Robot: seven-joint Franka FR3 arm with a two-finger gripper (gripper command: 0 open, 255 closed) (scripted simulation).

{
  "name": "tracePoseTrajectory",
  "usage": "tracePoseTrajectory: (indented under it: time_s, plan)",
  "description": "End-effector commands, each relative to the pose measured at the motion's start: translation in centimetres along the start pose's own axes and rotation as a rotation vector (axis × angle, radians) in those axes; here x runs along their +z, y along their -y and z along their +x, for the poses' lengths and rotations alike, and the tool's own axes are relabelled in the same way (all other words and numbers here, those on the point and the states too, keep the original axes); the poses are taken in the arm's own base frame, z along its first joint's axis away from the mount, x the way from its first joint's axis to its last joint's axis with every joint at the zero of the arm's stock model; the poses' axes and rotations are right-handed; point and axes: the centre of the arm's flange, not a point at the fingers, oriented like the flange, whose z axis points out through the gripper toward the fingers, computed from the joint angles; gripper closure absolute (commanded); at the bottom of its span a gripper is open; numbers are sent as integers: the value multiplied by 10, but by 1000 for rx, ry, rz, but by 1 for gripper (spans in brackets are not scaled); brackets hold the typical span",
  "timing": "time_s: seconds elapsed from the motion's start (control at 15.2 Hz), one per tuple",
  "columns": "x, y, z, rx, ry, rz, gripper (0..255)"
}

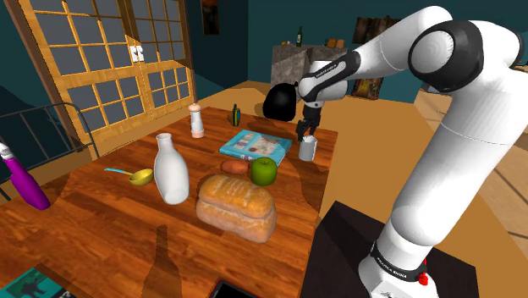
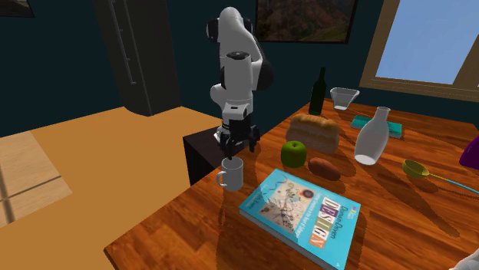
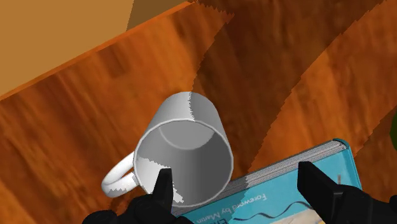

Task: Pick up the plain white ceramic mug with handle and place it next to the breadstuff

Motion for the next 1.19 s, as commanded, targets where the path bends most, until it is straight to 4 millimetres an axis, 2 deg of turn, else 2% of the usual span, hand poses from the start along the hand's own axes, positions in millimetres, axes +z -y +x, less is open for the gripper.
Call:
tracePoseTrajectory:
  time_s: [0.0,0.2,0.73,0.79,1.12]
  plan:
    - [10,-1,1,0,-1,-1,0]
    - [29,-1,1,0,-1,-1,0]
    - [29,-1,1,0,-1,-1,0]
    - [29,-1,1,0,-1,-1,255]
    - [29,-1,1,0,-1,-1,255]
